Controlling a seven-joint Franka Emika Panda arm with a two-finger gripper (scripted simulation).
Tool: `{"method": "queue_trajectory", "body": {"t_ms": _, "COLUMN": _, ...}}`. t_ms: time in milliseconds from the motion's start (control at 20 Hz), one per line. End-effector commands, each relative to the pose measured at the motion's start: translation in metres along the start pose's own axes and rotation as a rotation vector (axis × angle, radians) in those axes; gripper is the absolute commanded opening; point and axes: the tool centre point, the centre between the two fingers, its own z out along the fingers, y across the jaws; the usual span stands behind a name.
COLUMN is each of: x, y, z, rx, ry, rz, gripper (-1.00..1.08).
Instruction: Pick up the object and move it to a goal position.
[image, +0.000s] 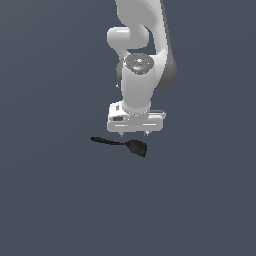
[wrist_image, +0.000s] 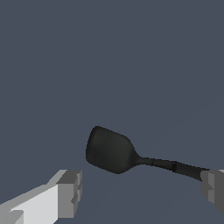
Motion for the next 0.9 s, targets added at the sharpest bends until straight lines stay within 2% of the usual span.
{"method": "queue_trajectory", "body": {"t_ms": 0, "x": 0.0, "y": 0.0, "z": 0.0, "rx": 0.0, "ry": 0.0, "rz": 0.0, "gripper": 1.0}}
{"method": "queue_trajectory", "body": {"t_ms": 450, "x": 0.005, "y": 0.022, "z": -0.015, "rx": 0.016, "ry": 0.014, "rz": 0.06, "gripper": 1.0}}
{"method": "queue_trajectory", "body": {"t_ms": 850, "x": 0.005, "y": 0.022, "z": -0.014, "rx": 0.015, "ry": 0.014, "rz": 0.053, "gripper": 1.0}}
